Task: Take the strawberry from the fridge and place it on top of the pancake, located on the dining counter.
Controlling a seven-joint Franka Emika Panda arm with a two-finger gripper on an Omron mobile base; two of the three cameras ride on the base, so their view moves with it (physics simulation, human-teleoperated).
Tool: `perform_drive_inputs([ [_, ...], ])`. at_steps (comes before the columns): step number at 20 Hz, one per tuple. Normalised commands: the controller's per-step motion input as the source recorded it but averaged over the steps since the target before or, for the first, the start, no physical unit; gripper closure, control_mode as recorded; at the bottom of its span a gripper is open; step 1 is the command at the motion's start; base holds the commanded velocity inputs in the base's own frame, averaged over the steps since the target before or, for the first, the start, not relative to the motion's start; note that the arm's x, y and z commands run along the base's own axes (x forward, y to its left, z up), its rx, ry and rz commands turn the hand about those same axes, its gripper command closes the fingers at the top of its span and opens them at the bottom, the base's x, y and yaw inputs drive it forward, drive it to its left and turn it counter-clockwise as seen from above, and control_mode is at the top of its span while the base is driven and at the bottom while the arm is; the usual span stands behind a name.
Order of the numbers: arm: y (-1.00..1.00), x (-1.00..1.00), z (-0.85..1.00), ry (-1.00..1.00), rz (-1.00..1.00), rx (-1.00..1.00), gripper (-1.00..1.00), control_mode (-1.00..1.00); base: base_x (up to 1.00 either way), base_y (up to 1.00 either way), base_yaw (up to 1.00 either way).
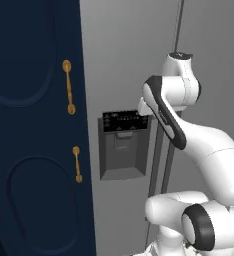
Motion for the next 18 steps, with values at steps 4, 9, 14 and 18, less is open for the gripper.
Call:
perform_drive_inputs([
  [4, 0.0, -0.01, 0.0, 0.0, 0.0, 0.0, -1.0, 1.0, -0.34, 0.0, 0.0],
  [9, 0.0, 0.0, 0.0, 0.0, 0.0, 0.0, -1.0, 1.0, -0.6, 0.0, 0.0],
  [14, 0.0, 0.0, 0.0, 0.0, 0.0, 0.0, -1.0, 1.0, -0.11, -0.34, 0.0],
  [18, 0.0, 0.0, 0.0, 0.0, 0.0, 0.0, -1.0, 1.0, 0.0, -0.49, -0.03],
])
